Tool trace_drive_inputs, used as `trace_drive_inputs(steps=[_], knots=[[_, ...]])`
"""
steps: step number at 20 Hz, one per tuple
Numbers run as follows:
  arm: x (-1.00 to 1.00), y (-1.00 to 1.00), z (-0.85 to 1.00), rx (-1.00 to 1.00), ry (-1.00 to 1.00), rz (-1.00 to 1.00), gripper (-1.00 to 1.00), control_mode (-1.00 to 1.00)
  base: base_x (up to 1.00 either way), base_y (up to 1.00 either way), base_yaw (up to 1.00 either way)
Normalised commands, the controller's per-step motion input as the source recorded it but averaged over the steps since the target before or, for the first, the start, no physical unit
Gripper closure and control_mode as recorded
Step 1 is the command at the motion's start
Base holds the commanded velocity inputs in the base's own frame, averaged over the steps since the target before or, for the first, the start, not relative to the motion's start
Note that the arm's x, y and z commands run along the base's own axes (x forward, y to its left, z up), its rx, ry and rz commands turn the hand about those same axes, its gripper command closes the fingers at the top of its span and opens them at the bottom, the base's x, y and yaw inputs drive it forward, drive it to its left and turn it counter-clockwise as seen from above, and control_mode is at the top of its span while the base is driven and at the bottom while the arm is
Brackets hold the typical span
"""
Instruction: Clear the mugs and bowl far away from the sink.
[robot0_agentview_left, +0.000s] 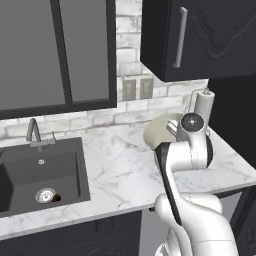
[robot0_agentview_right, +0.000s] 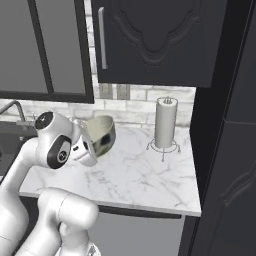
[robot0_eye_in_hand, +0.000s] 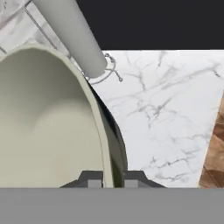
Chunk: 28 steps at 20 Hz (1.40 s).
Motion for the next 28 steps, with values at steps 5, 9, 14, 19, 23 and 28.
trace_drive_inputs(steps=[5, 9, 14, 19, 23, 28], knots=[[-0.47, 0.0, 0.37, 0.15, 0.03, -0.04, 1.0, -1.0, 0.0, 0.0, 0.0], [-0.64, 0.0, 0.02, 0.18, -0.01, 0.0, 1.0, -1.0, 0.0, 0.0, 0.0], [-0.55, 0.0, 0.03, 0.17, -0.05, 0.0, 1.0, -1.0, 0.0, 0.0, 0.0], [-0.3, 0.0, 0.12, 0.03, -0.1, -0.1, 1.0, -1.0, 0.0, 0.0, 0.0], [-0.34, 0.0, 0.22, 0.04, -0.09, -0.15, 1.0, -1.0, 0.0, 0.0, 0.0], [-0.49, 0.0, 0.21, 0.14, 0.0, -0.07, 1.0, -1.0, 0.0, 0.0, 0.0]])
